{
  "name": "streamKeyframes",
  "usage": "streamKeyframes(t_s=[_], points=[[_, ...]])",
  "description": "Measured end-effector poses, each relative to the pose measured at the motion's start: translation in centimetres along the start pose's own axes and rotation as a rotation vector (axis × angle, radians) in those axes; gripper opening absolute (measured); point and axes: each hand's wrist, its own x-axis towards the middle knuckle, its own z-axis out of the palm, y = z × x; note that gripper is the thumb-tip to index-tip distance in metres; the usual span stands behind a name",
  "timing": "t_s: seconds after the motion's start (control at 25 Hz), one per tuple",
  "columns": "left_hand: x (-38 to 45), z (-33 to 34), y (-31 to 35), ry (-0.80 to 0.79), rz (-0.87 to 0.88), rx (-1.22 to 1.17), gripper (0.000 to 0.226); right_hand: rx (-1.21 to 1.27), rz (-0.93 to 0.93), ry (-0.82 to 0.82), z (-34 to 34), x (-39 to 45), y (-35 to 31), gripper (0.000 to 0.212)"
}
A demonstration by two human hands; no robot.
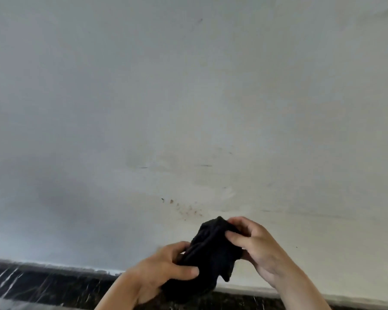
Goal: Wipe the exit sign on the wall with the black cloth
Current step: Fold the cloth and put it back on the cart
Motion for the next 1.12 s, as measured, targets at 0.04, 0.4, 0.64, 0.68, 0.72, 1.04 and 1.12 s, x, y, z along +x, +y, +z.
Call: streamKeyframes(t_s=[0.04, 0.4, 0.64, 0.68, 0.72, 1.04, 1.12], points=[[-1.2, 0.3, 1.0, 0.029, 0.002, -0.012, 0.064, 0.059, -0.015, 0.020, -0.1, -0.9, -1.5, 0.015], [-8.9, 1.8, 3.9, 0.477, 0.210, -0.465, 0.032, 0.170, -0.036, -0.045, 4.2, -4.9, -6.0, 0.014], [-16.1, -1.5, 1.6, 0.773, 0.304, -0.526, 0.023, 0.080, -0.043, -0.148, 12.8, -3.3, -6.0, 0.020], [-17.4, -2.2, 1.1, 0.822, 0.329, -0.538, 0.022, 0.062, -0.052, -0.166, 14.7, -2.9, -5.9, 0.019], [-18.8, -2.9, 0.6, 0.873, 0.354, -0.553, 0.022, 0.044, -0.062, -0.186, 16.6, -2.6, -5.9, 0.019], [-30.4, -9.1, -6.2, 1.329, 0.423, -0.845, 0.015, -0.104, -0.112, -0.430, 35.3, -1.8, -4.5, 0.014], [-31.7, -10.1, -7.4, 1.371, 0.417, -0.942, 0.013, -0.122, -0.121, -0.454, 38.7, -1.8, -3.8, 0.013]])
